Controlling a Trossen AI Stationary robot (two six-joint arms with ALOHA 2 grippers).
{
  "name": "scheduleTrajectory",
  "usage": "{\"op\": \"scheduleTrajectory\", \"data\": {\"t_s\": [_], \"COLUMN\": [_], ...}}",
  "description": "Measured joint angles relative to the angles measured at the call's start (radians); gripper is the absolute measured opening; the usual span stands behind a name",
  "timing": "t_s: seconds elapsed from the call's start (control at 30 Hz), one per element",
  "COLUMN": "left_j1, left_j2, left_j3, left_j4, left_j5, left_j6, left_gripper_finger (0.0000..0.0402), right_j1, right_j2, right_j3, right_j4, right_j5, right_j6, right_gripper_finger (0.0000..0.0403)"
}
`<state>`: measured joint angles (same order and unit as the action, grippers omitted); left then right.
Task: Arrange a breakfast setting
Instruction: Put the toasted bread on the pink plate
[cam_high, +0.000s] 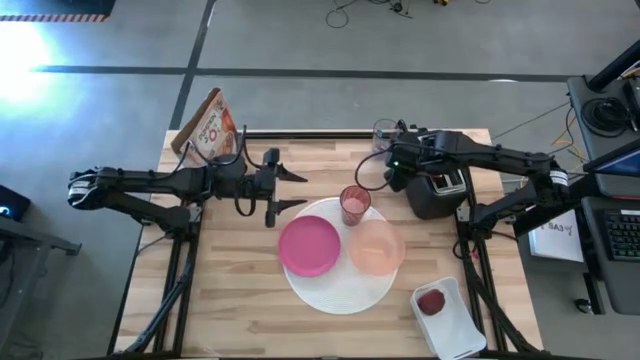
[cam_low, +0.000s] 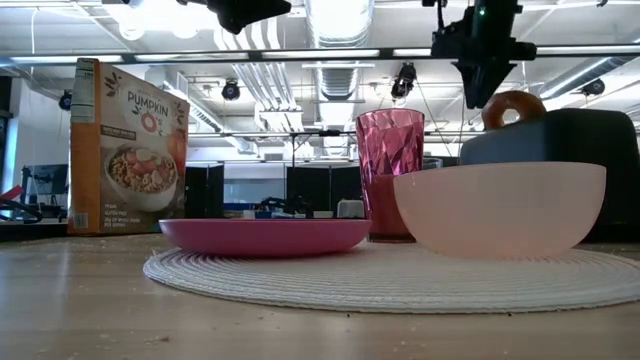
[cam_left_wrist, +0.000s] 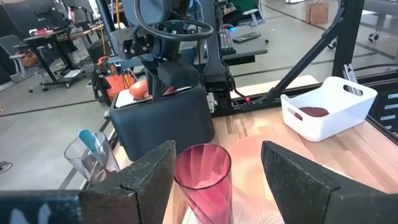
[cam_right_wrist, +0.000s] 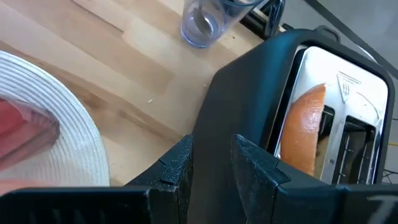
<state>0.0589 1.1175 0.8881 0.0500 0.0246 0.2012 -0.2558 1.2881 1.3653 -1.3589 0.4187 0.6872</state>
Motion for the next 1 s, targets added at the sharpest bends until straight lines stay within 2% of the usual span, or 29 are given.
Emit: {"op": "scheduleTrajectory", "data": {"t_s": [0.13, 0.37, 1.0], "left_j1": [0.0, 0.0, 0.0], "left_j2": [0.0, 0.0, 0.001], "left_j3": [0.0, 0.0, 0.0], "left_j4": [-0.001, -0.001, -0.008], "left_j5": [0.0, 0.0, 0.0], "left_j6": [0.0, 0.0, 0.0], "left_gripper_finger": [0.0223, 0.0223, 0.0223], "right_j1": [0.0, -0.032, -0.035], "right_j2": [-0.001, -0.004, -0.035], "right_j3": [-0.001, -0.002, 0.032], "right_j4": [-0.021, -0.174, -0.174], "right_j5": [0.024, 0.081, 0.079], "right_j6": [0.001, 0.053, 0.057], "right_gripper_finger": [0.0098, 0.0098, 0.0098]}}
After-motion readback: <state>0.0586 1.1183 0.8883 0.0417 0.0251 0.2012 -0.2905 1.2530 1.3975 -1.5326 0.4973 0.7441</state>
